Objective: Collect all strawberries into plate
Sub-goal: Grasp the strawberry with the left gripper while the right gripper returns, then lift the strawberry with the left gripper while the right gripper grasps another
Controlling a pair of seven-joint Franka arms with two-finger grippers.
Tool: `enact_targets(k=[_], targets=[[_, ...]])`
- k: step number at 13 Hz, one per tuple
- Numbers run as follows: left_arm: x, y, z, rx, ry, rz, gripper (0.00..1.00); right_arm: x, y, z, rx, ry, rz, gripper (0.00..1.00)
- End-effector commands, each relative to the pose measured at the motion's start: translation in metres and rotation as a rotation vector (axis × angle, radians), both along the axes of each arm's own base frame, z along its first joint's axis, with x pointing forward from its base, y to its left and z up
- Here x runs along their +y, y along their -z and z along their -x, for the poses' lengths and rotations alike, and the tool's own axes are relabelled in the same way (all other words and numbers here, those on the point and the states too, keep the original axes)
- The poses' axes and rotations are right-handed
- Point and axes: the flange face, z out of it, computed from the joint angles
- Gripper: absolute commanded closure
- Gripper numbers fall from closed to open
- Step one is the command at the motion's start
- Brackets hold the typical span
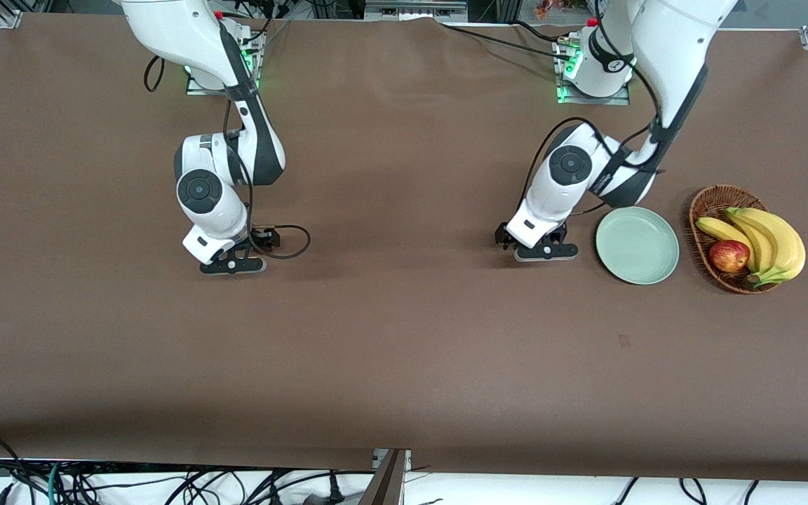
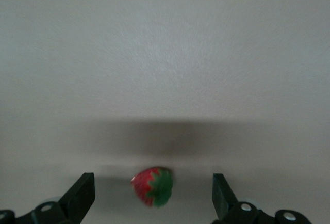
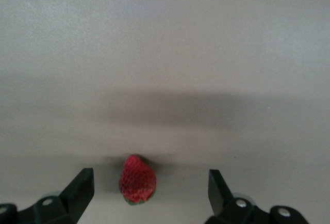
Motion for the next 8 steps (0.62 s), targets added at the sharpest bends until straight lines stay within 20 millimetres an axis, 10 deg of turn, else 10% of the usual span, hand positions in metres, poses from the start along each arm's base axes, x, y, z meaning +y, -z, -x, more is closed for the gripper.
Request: enact_targets(k=[1,4,8], targets=[[0.000,0.008,0.003,-0.023,-0.014,-0.016,0.00,-0.004,0.004,0.009,0.006,0.015,-0.046,0.10],[0.003,0.006,0.001,-0.024,-0.014,-0.020,0.00,-0.005,0.014,0.013,0.024,0.033,-0.084,0.15],[0.005,0.000,-0.002,-0.023,-0.031,-0.033,0.70,-0.007,0.022,0.013,0.023,0.017,-0.088,0.32]])
